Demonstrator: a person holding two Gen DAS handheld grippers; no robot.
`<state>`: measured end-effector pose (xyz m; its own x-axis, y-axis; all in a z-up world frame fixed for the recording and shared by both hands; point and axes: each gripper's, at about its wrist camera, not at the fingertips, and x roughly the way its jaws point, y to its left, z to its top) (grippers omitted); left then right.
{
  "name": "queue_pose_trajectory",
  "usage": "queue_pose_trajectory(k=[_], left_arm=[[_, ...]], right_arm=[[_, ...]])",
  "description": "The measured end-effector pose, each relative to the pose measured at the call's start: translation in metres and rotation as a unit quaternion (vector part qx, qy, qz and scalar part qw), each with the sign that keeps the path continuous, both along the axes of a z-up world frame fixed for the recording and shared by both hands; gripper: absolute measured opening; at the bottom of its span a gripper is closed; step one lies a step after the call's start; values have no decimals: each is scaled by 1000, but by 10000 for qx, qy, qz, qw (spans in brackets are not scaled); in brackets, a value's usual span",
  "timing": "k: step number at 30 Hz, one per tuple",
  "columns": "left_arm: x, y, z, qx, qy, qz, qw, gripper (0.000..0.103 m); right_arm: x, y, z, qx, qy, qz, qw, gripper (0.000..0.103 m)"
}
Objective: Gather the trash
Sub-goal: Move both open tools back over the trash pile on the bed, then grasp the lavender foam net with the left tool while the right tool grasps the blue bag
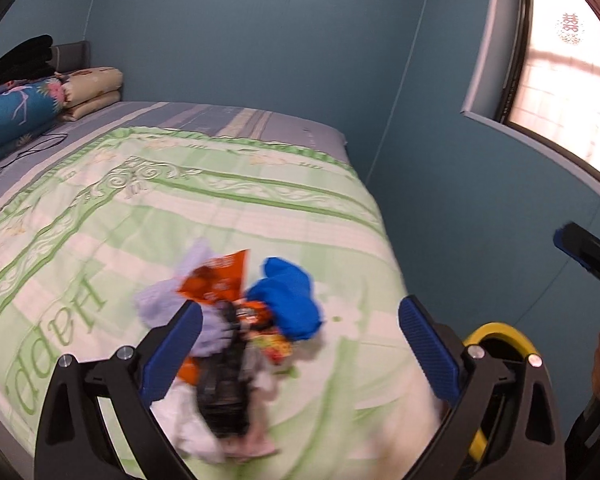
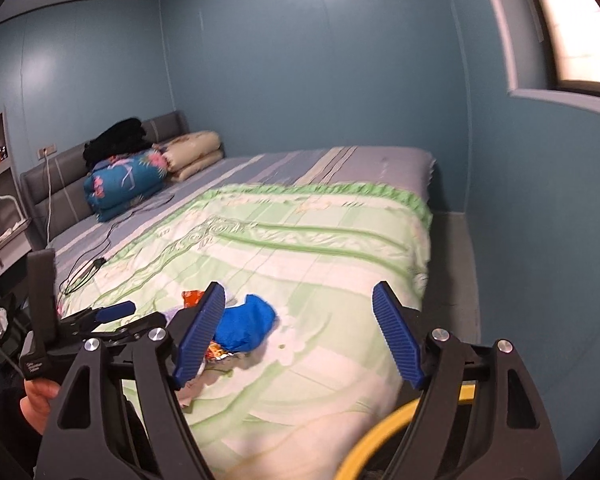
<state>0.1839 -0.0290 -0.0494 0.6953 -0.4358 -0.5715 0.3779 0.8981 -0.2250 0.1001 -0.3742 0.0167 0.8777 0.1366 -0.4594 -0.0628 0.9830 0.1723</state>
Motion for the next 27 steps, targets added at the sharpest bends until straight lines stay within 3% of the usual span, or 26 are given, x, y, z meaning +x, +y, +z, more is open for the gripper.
queue_pose_trajectory(k=[14, 20, 27], left_arm=[[31, 54, -49, 76, 384, 287, 9988, 95], [50, 62, -59, -139, 538, 321, 9979, 95], [70, 75, -69, -547, 715, 464, 9949, 95]], right_arm=[[110, 66, -61, 110, 847, 1014, 9912, 73], [152, 83, -93, 240, 1540, 1332, 9788, 74], [185, 88, -134, 456, 2145, 1244, 9677, 73]])
